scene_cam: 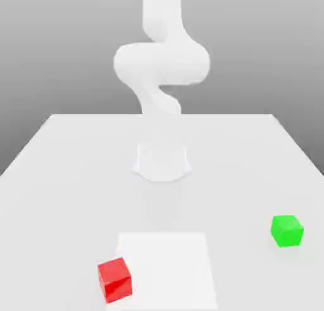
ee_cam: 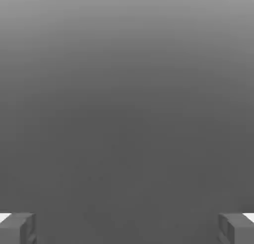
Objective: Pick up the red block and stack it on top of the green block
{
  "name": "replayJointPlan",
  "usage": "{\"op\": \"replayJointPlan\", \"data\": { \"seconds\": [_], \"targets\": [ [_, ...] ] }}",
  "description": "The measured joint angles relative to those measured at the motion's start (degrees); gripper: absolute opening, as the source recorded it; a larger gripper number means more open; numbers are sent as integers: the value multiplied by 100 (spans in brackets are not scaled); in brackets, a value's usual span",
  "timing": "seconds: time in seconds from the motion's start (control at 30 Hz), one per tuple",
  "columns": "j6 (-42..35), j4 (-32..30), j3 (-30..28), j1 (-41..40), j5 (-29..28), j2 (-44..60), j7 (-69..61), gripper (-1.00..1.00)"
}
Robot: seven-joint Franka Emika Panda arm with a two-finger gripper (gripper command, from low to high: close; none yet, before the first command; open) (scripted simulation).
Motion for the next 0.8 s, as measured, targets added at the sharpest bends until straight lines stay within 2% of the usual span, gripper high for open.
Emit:
{"op": "replayJointPlan", "data": {
  "seconds": [0.3,0.53,0.67,0.8],
  "targets": [
    [734,-405,610,-1017,-514,1921,2133,0],
    [1296,-714,686,-1427,-820,3381,3698,0],
    [1638,-898,625,-1603,-749,4179,4417,0],
    [1994,-1088,642,-1669,-378,4933,4919,0]
  ]
}}
